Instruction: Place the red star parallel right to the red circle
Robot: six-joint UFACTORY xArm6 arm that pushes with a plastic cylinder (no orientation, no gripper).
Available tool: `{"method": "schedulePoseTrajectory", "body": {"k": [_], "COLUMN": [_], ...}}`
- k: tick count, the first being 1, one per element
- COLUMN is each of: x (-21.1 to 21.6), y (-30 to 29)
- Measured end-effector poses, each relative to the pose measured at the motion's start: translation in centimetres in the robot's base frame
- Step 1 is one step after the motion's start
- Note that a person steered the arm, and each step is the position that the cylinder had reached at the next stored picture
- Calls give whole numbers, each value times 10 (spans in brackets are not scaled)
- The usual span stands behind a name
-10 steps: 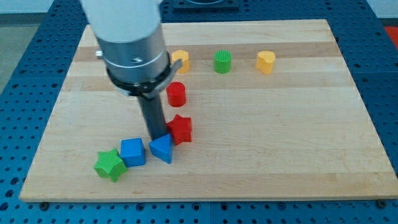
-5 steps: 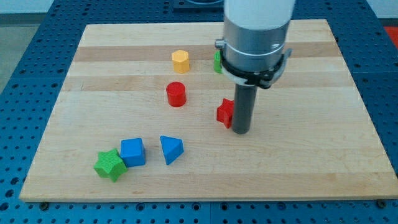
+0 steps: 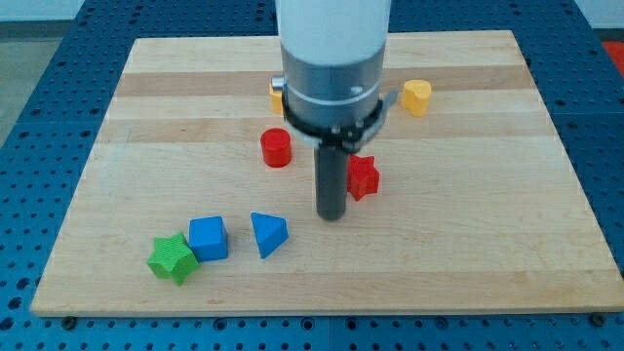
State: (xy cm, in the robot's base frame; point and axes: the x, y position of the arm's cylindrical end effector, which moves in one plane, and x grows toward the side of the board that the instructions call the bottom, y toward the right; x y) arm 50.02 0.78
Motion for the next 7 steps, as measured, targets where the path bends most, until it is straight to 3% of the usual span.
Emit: {"method": "schedulePoseTrajectory", "body": {"k": [1, 3, 7], "x": [-35, -58, -65], "y": [19, 61, 77]}}
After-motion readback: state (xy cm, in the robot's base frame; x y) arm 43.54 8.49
